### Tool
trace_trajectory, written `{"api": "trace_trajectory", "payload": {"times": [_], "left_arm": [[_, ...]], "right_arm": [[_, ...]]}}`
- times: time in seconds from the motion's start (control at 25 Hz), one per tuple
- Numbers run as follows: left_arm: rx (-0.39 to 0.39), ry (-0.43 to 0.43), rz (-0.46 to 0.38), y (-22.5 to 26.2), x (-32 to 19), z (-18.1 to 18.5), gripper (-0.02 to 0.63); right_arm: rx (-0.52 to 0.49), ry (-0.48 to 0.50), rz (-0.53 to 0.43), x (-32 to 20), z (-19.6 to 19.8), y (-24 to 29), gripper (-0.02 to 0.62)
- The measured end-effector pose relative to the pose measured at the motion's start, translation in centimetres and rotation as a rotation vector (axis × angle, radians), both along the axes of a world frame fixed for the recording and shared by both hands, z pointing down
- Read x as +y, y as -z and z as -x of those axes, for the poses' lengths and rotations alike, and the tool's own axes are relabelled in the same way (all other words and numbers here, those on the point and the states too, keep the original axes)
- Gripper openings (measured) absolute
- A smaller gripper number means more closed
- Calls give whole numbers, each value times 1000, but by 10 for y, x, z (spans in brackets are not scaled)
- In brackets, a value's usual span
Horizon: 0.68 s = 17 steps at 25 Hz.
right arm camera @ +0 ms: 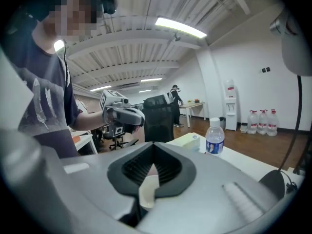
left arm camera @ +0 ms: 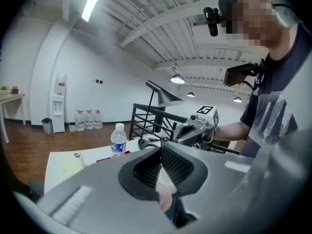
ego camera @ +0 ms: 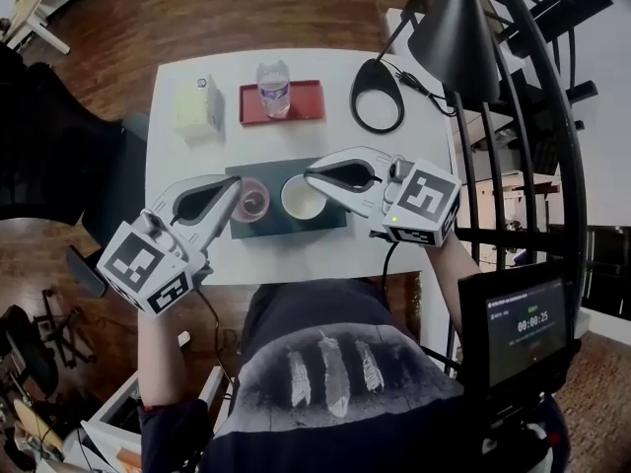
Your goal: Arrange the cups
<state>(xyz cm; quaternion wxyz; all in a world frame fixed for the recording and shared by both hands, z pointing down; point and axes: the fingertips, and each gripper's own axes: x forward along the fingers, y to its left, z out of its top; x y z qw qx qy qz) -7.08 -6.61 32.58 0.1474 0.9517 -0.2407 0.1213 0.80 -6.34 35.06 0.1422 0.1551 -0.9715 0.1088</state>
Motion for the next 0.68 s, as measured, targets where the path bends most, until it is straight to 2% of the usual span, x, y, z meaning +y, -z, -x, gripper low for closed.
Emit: {"api": "trace_trajectory", "payload": {"times": [0.24, 0.68], "left_arm": [[5, -2, -1, 6, 6, -2, 15], [10, -8, 3, -1, -4, -7, 15]], "right_arm": [[-56, -46, 0, -6, -8, 19, 3], [-60, -69, 0, -17, -11, 10, 3]]}}
